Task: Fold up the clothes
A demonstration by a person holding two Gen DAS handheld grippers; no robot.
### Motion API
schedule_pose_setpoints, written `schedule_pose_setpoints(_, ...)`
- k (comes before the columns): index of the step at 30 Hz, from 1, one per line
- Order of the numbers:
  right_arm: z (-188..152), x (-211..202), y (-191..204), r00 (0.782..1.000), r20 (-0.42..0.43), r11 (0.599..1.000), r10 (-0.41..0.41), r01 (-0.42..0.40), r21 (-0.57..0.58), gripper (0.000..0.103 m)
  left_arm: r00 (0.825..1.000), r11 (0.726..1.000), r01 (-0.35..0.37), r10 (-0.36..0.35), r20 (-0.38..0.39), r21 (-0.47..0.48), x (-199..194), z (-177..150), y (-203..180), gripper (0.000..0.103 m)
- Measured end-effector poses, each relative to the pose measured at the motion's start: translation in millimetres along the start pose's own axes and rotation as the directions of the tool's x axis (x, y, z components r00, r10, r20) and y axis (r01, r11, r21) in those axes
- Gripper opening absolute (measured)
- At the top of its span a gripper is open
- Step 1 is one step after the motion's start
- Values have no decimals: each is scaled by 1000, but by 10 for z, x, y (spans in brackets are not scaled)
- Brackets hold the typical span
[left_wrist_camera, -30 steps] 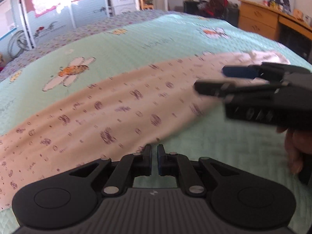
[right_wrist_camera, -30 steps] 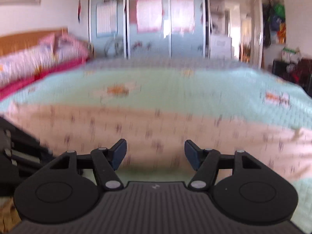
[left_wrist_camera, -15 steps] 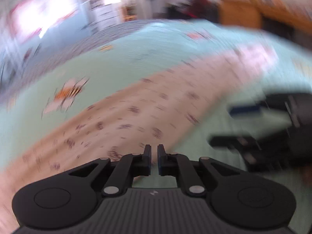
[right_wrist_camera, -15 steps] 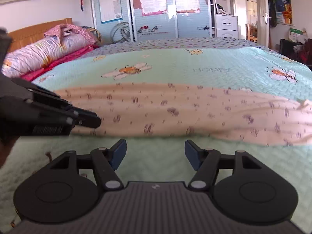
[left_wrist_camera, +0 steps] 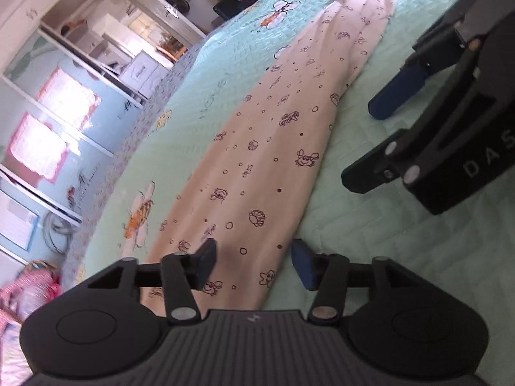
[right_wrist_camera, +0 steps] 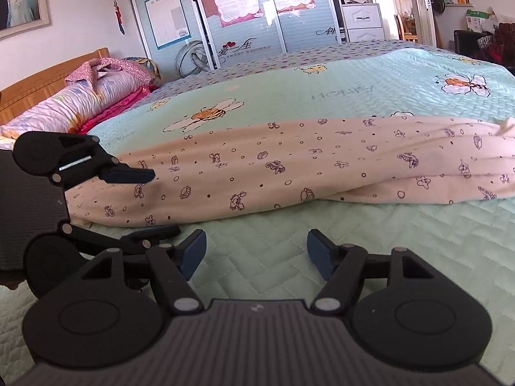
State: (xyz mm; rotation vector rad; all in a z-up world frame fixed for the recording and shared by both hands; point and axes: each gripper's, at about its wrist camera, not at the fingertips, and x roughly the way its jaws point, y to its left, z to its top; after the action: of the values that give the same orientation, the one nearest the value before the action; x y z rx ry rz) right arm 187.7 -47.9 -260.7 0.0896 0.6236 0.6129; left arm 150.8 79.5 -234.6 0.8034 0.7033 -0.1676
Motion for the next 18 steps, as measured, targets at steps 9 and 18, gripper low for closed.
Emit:
schedule_pose_setpoints(9, -1, -31, 3, 1000, 8, 1000, 5, -5, 0, 72, 996, 993, -36, 44, 72, -114, -255, 149, 412, 0)
schedule_pose_setpoints(18, 208, 80, 327, 999, 39, 995, -18, 22, -102, 72, 994, 990, -43, 55, 90, -133, -248, 355, 648, 0)
